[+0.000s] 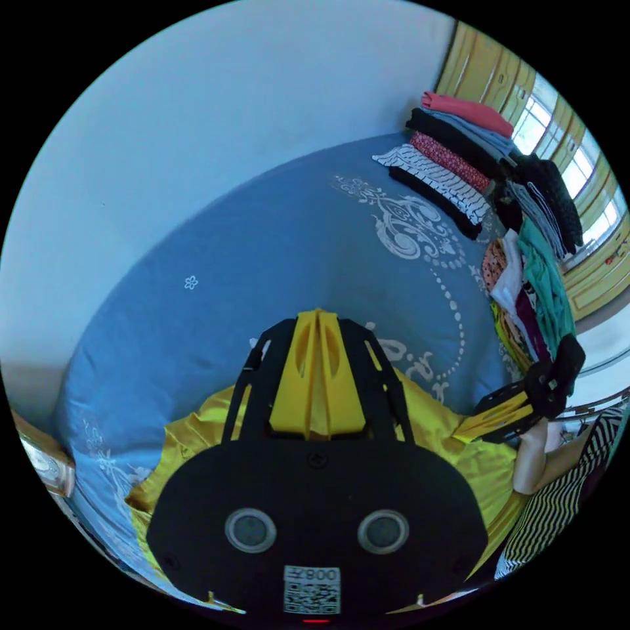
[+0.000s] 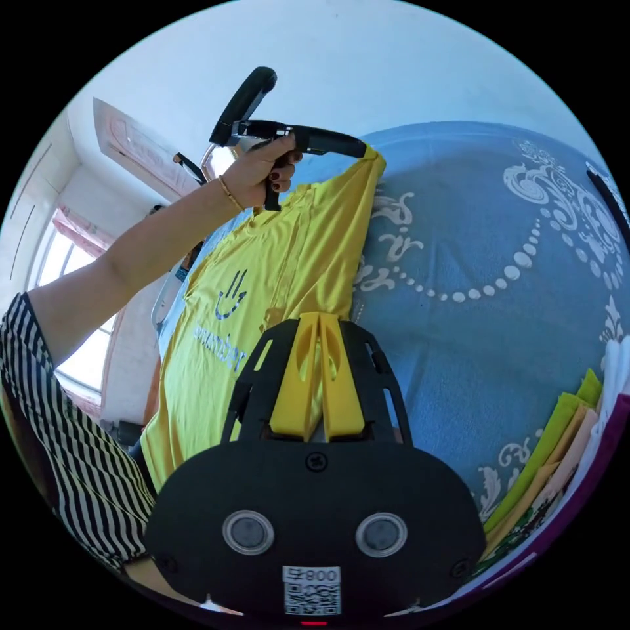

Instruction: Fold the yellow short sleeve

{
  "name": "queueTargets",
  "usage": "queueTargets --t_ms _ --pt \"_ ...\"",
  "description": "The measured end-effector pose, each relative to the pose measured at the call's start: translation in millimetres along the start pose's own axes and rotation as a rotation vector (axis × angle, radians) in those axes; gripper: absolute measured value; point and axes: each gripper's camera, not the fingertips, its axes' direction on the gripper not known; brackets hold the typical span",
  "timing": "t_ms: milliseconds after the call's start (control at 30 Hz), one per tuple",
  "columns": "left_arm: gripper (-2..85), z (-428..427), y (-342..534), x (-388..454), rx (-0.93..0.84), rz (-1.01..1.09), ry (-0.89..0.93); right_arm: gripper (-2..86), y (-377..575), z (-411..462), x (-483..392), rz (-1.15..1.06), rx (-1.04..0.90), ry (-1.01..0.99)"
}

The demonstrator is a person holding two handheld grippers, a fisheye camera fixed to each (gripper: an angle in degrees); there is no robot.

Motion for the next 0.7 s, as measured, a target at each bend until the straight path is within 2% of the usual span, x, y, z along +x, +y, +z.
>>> queueTargets --t_ms 367,700 --pt "1.3 28.1 9.5 -80.0 -0.002 -0.288 0.17 1.8 12.0 -1.0 30.3 0.036 0.009 -0.047" --pt "5.0 -10.9 50.2 -108.9 0.164 -0.227 0.188 0.3 26.2 -12.2 52.4 0.078 0.057 -0.057"
